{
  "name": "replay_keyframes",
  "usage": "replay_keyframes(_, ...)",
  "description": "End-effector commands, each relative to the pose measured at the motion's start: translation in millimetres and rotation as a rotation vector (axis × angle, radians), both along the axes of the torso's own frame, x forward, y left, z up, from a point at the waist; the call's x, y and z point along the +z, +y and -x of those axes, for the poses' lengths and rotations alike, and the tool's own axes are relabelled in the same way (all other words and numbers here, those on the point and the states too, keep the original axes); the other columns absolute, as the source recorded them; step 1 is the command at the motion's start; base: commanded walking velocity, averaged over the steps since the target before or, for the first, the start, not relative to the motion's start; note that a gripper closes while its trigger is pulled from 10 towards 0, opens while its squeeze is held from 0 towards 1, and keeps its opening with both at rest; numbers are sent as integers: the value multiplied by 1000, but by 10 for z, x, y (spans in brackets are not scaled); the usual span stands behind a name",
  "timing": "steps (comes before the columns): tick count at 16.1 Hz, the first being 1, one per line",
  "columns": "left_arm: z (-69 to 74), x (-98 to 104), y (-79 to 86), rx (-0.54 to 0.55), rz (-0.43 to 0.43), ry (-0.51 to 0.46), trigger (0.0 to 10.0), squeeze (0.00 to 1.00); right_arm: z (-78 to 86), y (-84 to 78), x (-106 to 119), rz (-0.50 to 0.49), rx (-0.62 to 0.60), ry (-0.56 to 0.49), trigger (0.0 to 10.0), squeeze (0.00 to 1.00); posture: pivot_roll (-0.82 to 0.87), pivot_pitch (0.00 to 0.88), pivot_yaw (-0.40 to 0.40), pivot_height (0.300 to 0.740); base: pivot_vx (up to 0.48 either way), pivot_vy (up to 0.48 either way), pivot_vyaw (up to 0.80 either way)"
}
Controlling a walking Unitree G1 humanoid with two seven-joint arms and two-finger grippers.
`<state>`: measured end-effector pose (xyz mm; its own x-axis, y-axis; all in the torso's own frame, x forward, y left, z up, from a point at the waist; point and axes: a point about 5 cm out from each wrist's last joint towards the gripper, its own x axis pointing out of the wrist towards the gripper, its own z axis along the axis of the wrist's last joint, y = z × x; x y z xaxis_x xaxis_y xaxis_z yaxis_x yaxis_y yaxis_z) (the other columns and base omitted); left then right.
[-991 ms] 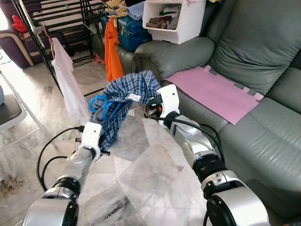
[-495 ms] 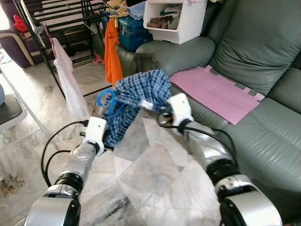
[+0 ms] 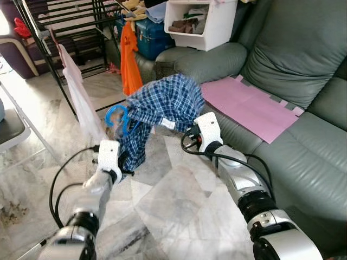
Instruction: Hang hanger
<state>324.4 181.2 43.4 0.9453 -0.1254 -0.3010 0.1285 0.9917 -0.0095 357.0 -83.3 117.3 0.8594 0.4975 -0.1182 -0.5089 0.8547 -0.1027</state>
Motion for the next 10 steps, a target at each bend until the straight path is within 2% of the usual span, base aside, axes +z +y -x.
replay_keyframes(1,-35,145,160,138,52,-98,10000,0,57,-29,-116,7,1,39,9373,0,-92,0,31,740,255,0,0)
replay_keyframes(2,-21,133,162,147,54,-97,10000,0,60,-27,-121,8,2,39,9373,0,-92,0,31,740,255,0,0)
replay_keyframes(3,-8,124,166,158,50,-95,10000,0,58,-26,-123,9,3,40,10000,0,-90,0,28,740,277,0,0)
replay_keyframes(10,-54,198,161,167,49,-116,10000,0,-17,-118,-68,23,-54,24,10000,0,-94,0,34,740,318,0,0)
